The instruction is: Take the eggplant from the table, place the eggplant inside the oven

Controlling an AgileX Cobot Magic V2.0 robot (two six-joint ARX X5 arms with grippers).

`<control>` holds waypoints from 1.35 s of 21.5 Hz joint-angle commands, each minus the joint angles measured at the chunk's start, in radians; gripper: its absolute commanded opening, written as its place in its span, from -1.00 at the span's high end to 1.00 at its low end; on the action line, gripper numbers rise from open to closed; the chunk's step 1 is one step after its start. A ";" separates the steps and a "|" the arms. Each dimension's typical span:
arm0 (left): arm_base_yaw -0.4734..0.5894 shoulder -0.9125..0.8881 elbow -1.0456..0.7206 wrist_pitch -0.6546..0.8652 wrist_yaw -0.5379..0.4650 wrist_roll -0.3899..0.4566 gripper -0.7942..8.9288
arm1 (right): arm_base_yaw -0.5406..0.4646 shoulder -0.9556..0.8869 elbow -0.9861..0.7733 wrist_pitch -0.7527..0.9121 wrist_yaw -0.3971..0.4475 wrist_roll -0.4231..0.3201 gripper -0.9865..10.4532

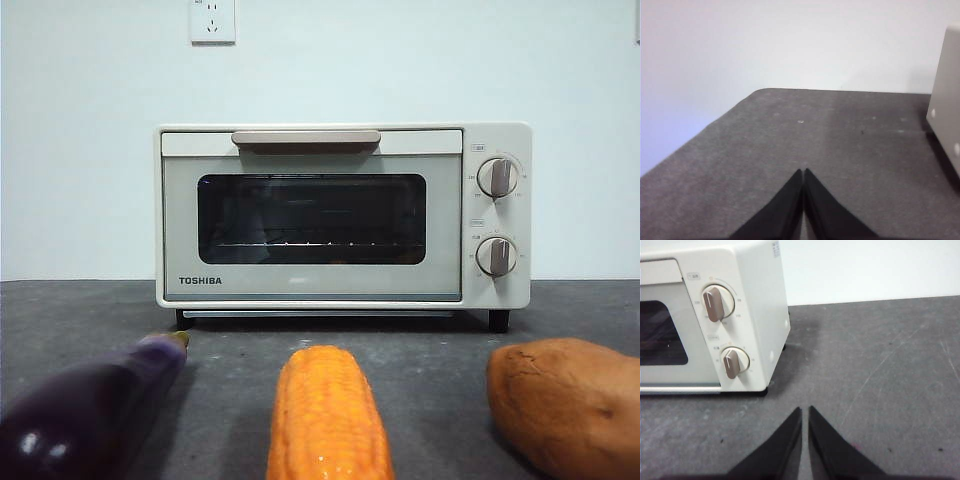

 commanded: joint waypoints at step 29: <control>0.000 0.051 0.116 -0.098 0.195 -0.409 0.82 | 0.000 0.039 0.171 -0.022 -0.006 0.209 0.82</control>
